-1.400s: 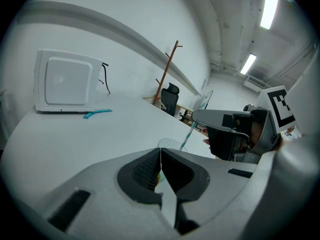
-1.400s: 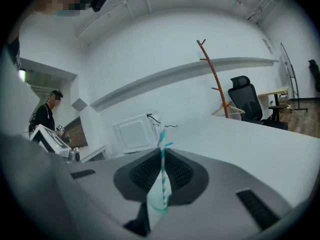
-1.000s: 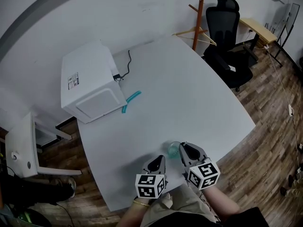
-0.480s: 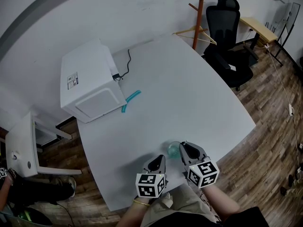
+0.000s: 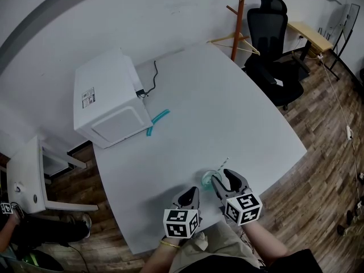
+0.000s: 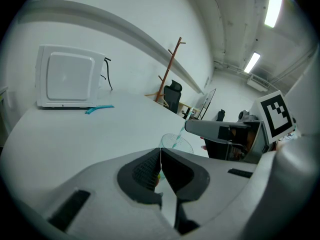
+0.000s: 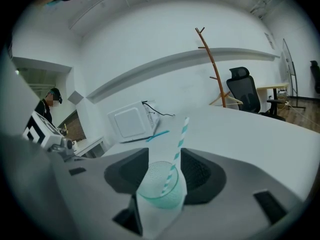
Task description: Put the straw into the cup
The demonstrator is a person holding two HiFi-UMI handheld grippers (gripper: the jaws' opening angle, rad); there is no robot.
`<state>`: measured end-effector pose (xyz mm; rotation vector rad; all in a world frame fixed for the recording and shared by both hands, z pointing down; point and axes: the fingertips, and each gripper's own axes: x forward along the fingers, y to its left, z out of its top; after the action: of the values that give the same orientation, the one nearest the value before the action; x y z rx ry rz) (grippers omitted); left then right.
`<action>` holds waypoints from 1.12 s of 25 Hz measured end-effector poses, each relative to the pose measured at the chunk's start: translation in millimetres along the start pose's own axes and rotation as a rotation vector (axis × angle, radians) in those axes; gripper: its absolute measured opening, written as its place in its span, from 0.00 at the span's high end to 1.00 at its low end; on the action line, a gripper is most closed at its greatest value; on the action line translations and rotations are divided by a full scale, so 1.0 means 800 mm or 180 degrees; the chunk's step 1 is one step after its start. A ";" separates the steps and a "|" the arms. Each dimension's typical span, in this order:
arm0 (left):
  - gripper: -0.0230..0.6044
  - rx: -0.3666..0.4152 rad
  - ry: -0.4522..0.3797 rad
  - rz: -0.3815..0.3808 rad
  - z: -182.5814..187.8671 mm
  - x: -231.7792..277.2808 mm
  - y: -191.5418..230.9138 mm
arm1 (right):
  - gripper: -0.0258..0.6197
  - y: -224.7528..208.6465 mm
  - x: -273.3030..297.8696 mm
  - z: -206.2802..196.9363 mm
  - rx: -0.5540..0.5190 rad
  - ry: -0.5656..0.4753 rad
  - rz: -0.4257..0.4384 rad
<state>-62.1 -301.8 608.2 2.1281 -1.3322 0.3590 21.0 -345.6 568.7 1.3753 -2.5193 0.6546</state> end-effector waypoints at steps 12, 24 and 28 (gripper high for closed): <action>0.93 0.0025 -0.0052 -0.0022 0.005 -0.012 -0.003 | 0.68 0.009 -0.013 0.008 -0.0012 -0.0077 -0.0053; 0.93 0.0069 -0.0131 -0.0066 0.009 -0.037 -0.018 | 0.68 0.031 -0.048 0.018 -0.0070 -0.0192 -0.0086; 0.93 0.0089 -0.0156 -0.0091 0.009 -0.049 -0.024 | 0.70 0.043 -0.063 0.020 -0.0109 -0.0253 -0.0088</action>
<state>-63.9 -271.5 575.4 2.1897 -1.3300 0.3176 20.8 -299.1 526.2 1.4492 -2.5545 0.5599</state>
